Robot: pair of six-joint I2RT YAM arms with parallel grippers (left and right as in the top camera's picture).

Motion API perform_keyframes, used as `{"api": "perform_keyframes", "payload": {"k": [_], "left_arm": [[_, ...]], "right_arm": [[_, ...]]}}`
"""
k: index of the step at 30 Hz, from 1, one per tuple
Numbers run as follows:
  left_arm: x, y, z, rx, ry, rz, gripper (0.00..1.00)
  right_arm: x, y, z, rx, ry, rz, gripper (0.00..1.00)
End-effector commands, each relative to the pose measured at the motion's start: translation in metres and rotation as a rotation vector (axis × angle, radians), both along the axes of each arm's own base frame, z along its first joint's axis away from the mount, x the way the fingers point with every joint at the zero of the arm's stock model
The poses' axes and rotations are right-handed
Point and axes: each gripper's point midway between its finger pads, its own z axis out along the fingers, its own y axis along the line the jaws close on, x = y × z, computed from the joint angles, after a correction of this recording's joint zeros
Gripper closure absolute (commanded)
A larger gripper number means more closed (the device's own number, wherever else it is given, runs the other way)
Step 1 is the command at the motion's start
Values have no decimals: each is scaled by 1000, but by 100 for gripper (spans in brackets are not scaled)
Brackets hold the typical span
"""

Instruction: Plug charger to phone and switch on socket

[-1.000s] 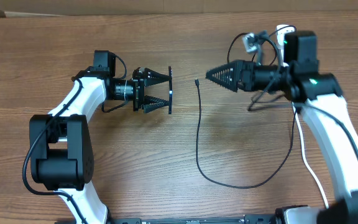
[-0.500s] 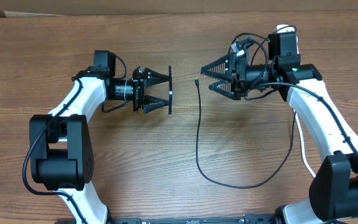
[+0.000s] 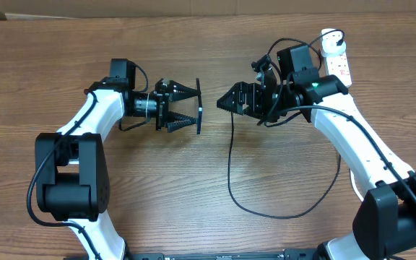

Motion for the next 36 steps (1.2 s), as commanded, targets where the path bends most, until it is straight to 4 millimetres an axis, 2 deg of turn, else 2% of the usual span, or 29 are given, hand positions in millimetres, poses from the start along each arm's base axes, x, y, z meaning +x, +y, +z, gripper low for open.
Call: {"api": "perform_keyframes", "payload": {"k": [1,5,8,10,16,22,32,36], "left_arm": [[-1,-12,6,31,-59,-31,46],[-5,-18,-5,92,-50,-42,45],[-7,-22,-7,107,-49,-51,46],[-8,-24,-9,116,-50,-55,46],[-11,-25,-16,156,-34,-56,46],[-11,-23,-20,183,-30,-51,46],[-18,-32,-21,187,-23,-79,45],[-21,-36,-21,187,-24,-90,45]], "right_arm": [[25,-15,25,-141,-117,-62,0],[24,-20,59,-209,-176,-31,0],[18,-17,67,-213,-170,-13,7],[11,-14,60,-224,-139,8,11],[-10,6,37,-244,-79,144,11],[-22,26,17,-266,-50,232,10],[-18,38,6,-270,-99,306,10],[-15,40,2,-271,-98,306,16]]}}
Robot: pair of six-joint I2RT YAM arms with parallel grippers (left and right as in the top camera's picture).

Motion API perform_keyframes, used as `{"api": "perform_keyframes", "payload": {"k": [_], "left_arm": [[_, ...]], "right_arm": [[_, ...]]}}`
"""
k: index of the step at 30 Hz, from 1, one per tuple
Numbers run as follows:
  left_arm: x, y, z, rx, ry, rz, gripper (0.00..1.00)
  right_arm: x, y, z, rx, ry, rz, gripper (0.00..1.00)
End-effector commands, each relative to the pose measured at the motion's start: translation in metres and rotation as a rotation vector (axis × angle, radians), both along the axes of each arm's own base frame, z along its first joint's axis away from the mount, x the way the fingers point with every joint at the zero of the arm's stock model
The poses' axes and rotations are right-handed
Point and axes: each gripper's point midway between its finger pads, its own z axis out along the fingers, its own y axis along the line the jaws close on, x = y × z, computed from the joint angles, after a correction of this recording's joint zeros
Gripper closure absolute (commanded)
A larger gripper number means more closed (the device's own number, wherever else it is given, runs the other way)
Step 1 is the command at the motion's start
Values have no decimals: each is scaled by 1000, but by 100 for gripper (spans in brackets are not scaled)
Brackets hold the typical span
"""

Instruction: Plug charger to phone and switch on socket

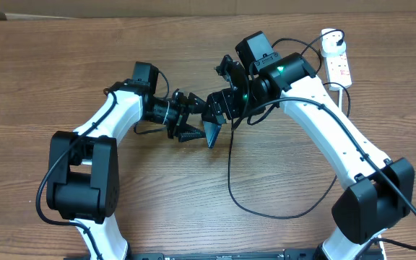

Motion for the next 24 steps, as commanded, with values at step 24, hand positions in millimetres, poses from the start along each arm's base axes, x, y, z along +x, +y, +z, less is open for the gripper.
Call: {"api": "perform_keyframes", "payload": {"k": [24], "left_arm": [[2,-6,13,-21,-51,-22,45]], "right_arm": [[-6,3,0,58,94,-16,27]]}}
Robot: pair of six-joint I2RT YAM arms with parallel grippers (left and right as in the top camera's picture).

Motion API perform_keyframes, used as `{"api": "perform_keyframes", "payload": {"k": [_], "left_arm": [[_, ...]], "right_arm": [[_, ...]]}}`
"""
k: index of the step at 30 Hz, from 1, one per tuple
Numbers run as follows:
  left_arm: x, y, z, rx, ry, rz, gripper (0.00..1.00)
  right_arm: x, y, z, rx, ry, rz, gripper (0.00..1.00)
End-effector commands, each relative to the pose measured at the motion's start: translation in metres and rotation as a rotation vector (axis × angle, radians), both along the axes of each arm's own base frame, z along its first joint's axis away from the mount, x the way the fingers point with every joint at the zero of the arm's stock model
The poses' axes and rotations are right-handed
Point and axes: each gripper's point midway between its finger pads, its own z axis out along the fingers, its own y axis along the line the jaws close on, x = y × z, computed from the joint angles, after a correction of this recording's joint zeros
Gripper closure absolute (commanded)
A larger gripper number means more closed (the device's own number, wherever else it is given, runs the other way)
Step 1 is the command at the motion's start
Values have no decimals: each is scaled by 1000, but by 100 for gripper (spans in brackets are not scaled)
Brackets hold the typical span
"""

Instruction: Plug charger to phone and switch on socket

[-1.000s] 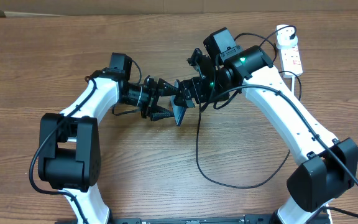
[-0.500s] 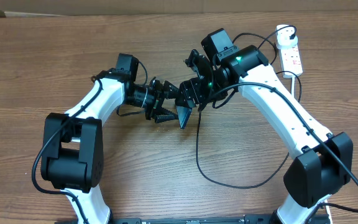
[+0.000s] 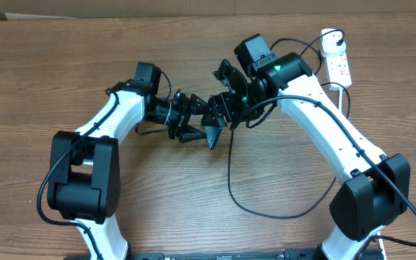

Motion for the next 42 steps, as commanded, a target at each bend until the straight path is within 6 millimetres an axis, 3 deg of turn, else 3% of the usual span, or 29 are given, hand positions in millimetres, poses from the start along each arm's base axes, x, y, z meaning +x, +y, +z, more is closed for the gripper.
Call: {"api": "perform_keyframes", "payload": {"k": [1,6,9,17,26,36,39,42], "left_arm": [[3,-5,16,-39,-48,-20,45],[3,-5,16,-42,-47,-20,45],[2,-7,23,-80,-49,-27,45],[8,-5,47,-224,-82,-32,46],[12,1,55,-270,-87,-23,46],[18,-1,61,-295,-81,-17,46],[17,-2,61,-295,-81,-21,46],[17,-2,60,-288,-82,-19,46]], "right_arm": [[8,-4,3,16,14,-49,27],[20,-15,4,24,79,-197,19],[25,-26,9,68,157,-280,0],[27,-53,35,417,398,-348,0],[-11,-39,42,885,677,-214,0],[-16,-39,30,860,708,-240,0],[-13,-40,13,767,693,-286,0],[-9,-43,-19,590,664,-380,0]]}}
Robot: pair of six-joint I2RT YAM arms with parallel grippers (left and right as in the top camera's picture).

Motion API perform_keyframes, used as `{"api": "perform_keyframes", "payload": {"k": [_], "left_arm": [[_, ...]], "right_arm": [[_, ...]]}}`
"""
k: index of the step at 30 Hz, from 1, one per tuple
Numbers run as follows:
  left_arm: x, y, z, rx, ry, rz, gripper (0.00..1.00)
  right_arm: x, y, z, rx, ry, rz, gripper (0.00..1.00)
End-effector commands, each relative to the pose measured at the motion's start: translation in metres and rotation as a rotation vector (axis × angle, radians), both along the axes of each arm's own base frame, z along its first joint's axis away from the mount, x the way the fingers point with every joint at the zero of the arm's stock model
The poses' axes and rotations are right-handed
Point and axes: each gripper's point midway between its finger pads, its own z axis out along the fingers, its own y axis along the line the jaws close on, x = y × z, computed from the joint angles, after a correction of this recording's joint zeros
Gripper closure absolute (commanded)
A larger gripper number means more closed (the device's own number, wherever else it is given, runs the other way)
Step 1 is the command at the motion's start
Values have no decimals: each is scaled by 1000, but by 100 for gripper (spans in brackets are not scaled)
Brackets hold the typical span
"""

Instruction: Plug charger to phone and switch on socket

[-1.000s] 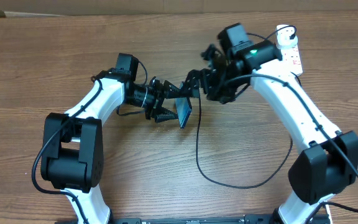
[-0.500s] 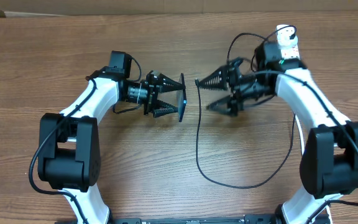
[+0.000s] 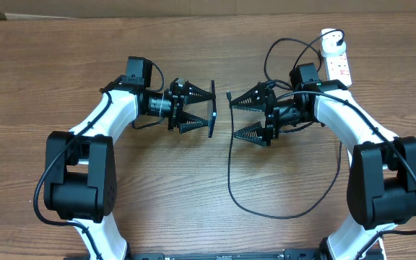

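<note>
My left gripper (image 3: pixel 205 108) is shut on the dark phone (image 3: pixel 212 108), which is seen edge-on at mid-table. The black charger cable (image 3: pixel 230 155) ends in a small plug (image 3: pixel 228 95) just right of the phone. A narrow gap seems to show between them, and I cannot tell whether they touch. My right gripper (image 3: pixel 234 118) faces the phone from the right, open wide with nothing between its fingers, the cable passing just in front of its tips. The white socket strip (image 3: pixel 336 56) lies at the far right; its switch is too small to read.
The cable loops toward the table's front (image 3: pixel 273 214) and runs back up past my right arm (image 3: pixel 352 137) to the socket strip. Plain wooden tabletop (image 3: pixel 63 58) lies around both arms.
My right gripper was shut by the phone's edge with the cable; now it stands open and further right. The left gripper with the phone has moved up slightly, and the phone sits straighter.
At first the left gripper held the phone and the right held the cable end, a short way apart. Then both met at mid-table, the right gripper pressed to the tilted phone, and stayed so. Now they are apart again, the right one open.
</note>
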Motion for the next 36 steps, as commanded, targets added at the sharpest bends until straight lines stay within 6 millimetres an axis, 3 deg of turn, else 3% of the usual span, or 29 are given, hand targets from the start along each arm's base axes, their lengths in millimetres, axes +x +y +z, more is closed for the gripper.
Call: {"api": "perform_keyframes", "payload": {"k": [1,5,10,15,21,26,29,33,36], "left_arm": [[0,-4,20,-54,-22,-21,46],[1,-4,19,-47,-23,-19,47],[1,-4,18,-42,-19,-16,47],[1,-4,18,-41,0,-13,47],[1,-4,18,-37,-1,-12,47],[1,-4,16,-31,-2,-10,48],[1,-4,16,-30,-2,-10,48],[1,-4,13,-13,2,-7,47],[0,-6,12,-5,2,-9,47]], "right_arm": [[6,-5,-37,-240,23,-37,0],[11,-3,-50,-326,-25,-43,0],[14,7,-39,-333,-168,12,2],[19,2,-34,-511,-260,39,1],[33,-12,-8,-677,-352,5,2],[36,-14,14,-687,-430,20,3],[33,-15,23,-686,-442,37,11],[23,-7,34,-670,-477,90,22],[15,7,38,-657,-520,138,23]]}}
